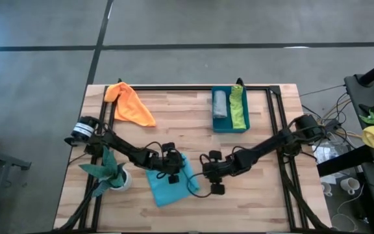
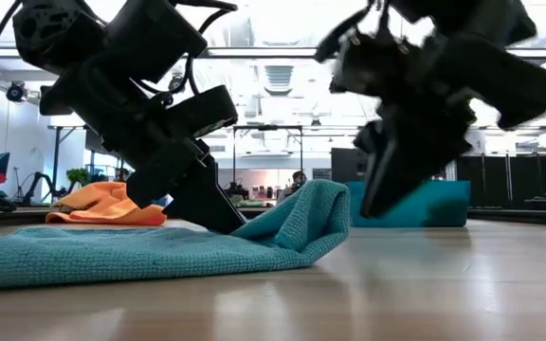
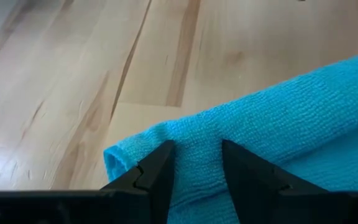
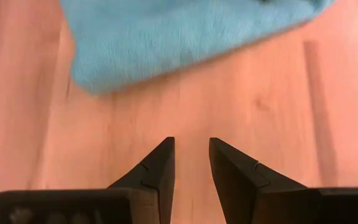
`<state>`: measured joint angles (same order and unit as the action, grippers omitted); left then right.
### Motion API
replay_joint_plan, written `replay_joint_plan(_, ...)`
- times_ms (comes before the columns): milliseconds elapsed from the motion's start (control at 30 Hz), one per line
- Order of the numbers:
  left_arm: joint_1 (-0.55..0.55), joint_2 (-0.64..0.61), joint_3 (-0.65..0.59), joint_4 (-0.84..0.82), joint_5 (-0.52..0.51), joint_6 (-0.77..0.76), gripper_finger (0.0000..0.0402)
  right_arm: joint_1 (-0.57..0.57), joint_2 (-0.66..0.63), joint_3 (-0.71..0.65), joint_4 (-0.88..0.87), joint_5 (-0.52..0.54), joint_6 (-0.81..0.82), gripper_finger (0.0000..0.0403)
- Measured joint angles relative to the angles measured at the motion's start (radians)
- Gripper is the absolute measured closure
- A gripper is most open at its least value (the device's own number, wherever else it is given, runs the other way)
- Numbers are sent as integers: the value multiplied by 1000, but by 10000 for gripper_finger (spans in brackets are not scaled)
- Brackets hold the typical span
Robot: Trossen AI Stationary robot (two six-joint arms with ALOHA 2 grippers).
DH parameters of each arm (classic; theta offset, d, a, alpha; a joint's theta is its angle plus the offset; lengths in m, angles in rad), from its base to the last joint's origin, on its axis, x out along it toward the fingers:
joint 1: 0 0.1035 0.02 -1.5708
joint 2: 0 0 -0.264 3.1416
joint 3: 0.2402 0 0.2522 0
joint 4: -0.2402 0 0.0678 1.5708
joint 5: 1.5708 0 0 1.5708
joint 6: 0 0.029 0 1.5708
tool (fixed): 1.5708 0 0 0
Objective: Roll microfiber towels into tight, uniform cylinder then place into a basket
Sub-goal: Roll the blue towel
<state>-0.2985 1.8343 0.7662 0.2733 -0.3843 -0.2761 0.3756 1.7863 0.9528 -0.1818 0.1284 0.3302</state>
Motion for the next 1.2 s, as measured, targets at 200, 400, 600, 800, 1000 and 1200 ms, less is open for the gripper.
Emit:
replay_joint_plan(200, 0, 1, -1, 5, 8, 4, 276, -1, 50, -24, 83, -5, -27, 307)
replay_joint_plan(400, 0, 1, -3, 10, 10, 26, 276, -1, 82, 32, 111, -32, -66, 307)
replay_joint_plan(600, 0, 1, -6, 11, 11, 29, 276, 0, 89, 122, 123, -31, -111, 307)
replay_joint_plan(800, 0, 1, -6, 13, 12, 31, 276, 0, 167, 196, 119, -58, -114, 307)
replay_joint_plan(1000, 0, 1, -8, 11, 13, 31, 276, 13, 273, 292, 120, -85, -106, 307)
replay_joint_plan(1200, -2, -32, -10, -11, 33, 98, 276, 33, 347, 357, 110, -124, -95, 307)
